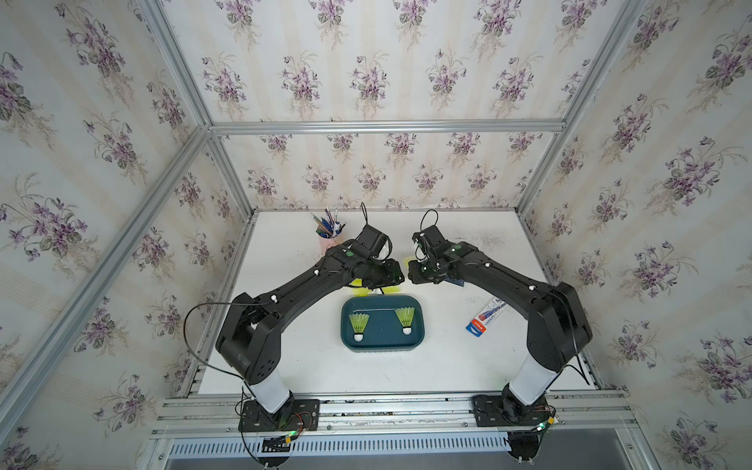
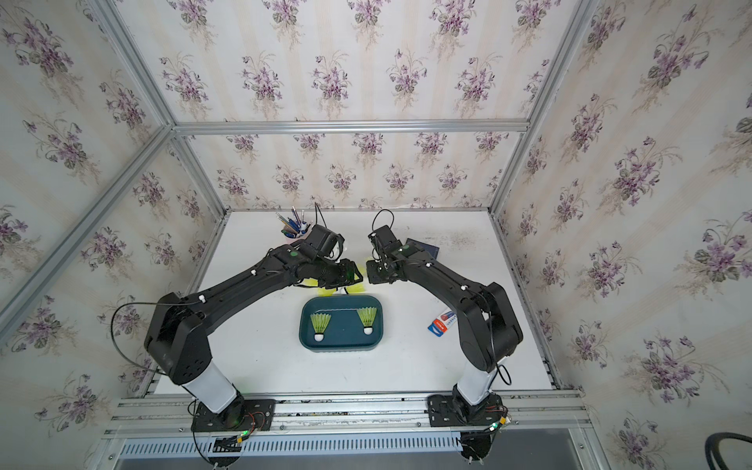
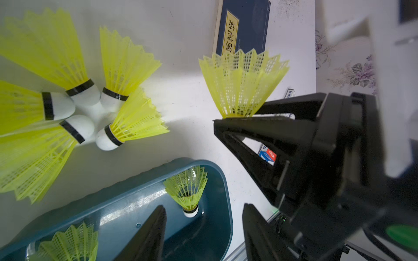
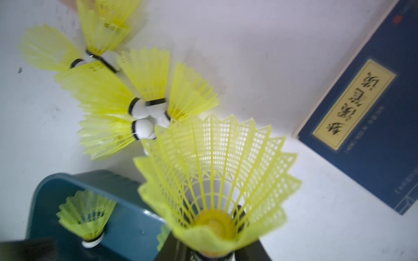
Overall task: Put the shuttlecocks into the storage box
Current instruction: Pick up the shuttlecock at the center of the board, then place the shuttlecock in the storage box.
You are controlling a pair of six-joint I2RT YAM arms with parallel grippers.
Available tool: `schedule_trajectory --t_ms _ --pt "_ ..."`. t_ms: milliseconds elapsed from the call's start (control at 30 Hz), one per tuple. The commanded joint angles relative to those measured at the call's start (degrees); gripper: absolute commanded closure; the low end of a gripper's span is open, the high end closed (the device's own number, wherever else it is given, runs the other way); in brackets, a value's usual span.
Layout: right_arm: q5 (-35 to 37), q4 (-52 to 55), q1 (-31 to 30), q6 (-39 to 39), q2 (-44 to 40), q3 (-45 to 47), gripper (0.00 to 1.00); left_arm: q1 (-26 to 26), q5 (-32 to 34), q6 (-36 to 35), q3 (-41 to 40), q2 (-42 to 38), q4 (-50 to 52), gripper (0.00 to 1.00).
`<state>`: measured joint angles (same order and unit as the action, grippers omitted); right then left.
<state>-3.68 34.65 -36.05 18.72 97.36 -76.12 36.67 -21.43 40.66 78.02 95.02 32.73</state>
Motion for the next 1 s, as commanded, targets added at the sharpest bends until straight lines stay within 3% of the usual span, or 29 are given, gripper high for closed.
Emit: schedule_trajectory --t_ms 0,467,967 --pt "0.1 2.3 -2.5 4.3 -2.8 0.5 0.75 0.0 0.4 -2.3 -1.9 -3.5 3.1 0.42" --pt "0.2 1.4 -16.7 16.0 -7.4 5.5 0.75 -0.1 1.9 -2.8 -16.6 -22.3 7.5 0.41" --pt "-3.4 -7.8 -21.3 25.1 -4.1 13.7 0.76 0.0 2.6 -2.9 -26.7 -32.6 10.8 0.41"
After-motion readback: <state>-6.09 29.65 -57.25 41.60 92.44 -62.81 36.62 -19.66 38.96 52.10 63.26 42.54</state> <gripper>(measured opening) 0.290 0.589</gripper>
